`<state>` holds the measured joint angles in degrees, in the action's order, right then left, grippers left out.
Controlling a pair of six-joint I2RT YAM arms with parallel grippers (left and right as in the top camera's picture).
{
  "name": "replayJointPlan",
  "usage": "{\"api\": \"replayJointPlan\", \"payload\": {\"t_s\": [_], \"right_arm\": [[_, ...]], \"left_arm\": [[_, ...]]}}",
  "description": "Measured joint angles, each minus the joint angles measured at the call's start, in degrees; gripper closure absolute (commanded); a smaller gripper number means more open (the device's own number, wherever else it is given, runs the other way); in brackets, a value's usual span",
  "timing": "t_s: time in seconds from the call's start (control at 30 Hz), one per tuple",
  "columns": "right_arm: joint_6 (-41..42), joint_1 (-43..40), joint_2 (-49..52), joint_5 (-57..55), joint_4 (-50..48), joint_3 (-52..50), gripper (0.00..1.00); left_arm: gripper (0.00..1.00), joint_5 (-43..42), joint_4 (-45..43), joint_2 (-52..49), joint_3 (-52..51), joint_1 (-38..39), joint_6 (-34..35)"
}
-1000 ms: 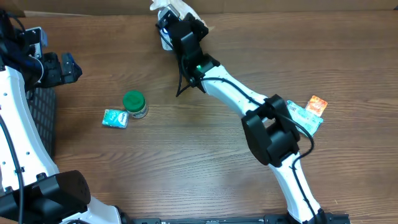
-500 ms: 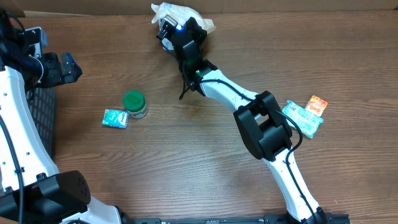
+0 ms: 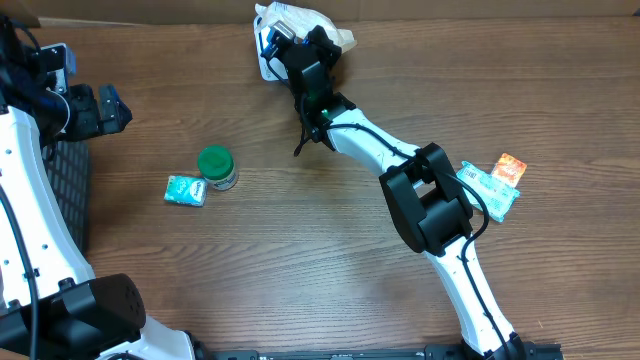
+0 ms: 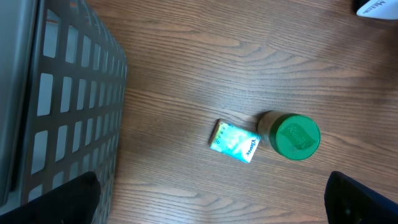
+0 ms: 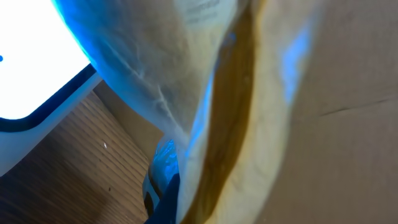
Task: Scan the item barcode
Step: 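Carry the bread bag right and lower it beside the scanned packs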
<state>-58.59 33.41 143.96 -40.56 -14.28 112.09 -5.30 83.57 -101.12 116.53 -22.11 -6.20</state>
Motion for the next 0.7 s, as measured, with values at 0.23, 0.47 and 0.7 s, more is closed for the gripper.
{"api": "replayJointPlan", "payload": {"t_s": [0.23,0.47,0.7], "right_arm": [[0.63,0.35,0.00,-1.42,0.09,0.00,0.96],[9.75,0.83,-4.07,-0.81,13.38,-0.26,0.96],[30.14,0.13,-24.63,9.68,44.68,-0.44,0.96]], "left_arm": [[0.00,0.00,0.00,0.00,0.00,0.00,0.00],[0.01,0.00,0.02,0.00,0.00,0.00,-0.02],[0.00,-0.02,0.04,0.00,0.00,0.00,0.00]]}}
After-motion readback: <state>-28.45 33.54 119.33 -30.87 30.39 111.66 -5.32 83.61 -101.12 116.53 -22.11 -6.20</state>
